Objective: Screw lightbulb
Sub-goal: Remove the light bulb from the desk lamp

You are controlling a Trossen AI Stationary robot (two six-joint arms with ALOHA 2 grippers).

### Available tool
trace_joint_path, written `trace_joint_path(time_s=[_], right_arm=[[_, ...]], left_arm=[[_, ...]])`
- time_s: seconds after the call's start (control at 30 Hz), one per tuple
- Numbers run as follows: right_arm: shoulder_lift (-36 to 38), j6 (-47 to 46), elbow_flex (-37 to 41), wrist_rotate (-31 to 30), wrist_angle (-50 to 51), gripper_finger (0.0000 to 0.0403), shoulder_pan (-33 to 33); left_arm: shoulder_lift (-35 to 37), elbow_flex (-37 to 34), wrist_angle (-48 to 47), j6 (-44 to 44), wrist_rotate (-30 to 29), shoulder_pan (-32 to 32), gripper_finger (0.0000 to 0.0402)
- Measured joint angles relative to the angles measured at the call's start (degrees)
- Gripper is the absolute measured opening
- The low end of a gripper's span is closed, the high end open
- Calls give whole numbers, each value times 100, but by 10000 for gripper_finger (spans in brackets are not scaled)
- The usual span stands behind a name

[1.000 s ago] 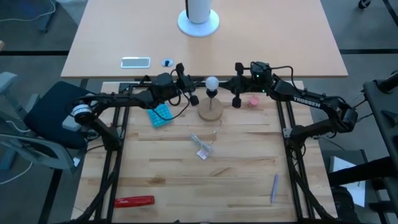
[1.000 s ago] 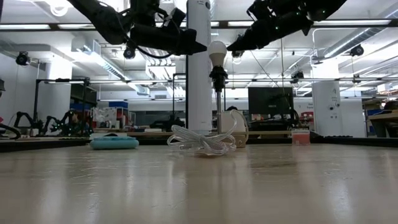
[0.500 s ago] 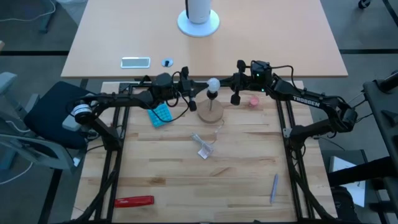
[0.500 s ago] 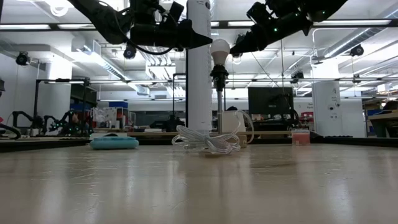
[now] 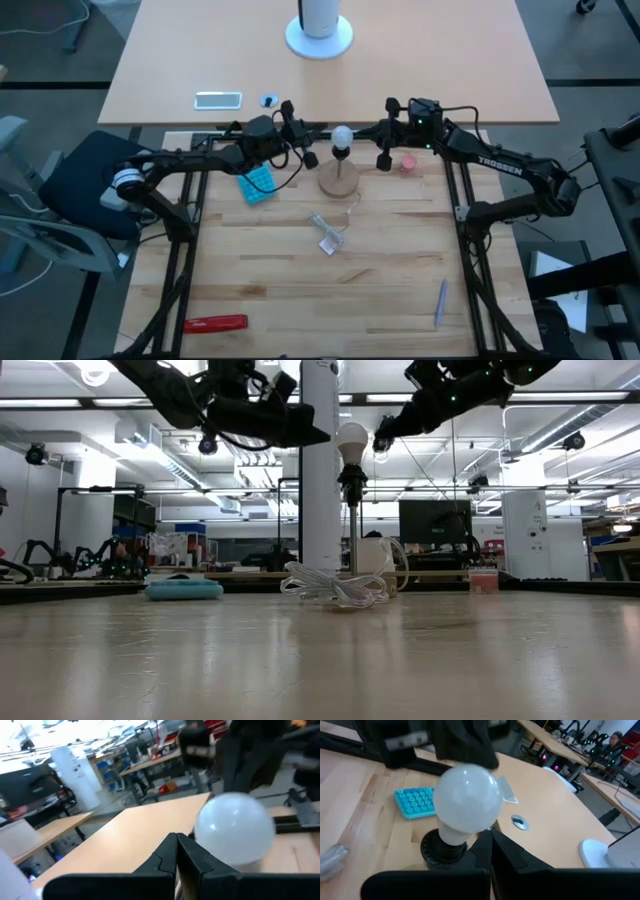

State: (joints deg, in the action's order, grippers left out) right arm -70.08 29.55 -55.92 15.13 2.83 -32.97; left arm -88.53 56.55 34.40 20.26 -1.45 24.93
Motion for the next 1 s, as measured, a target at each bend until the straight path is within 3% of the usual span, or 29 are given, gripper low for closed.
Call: trace_joint_path(time_s=[0.27,0.8,1.0], right_arm=[[-36,19,0,637,-131,0,13],[-335,-116,0,271,-519,0,-16],[-328,-116,15,187,-447,0,-4]], left_arm=[[-116,0,8,43,216,2,0],[-76,0,-100,8,1498,-71,0],[12,0,-119,5,1430,-66,0]])
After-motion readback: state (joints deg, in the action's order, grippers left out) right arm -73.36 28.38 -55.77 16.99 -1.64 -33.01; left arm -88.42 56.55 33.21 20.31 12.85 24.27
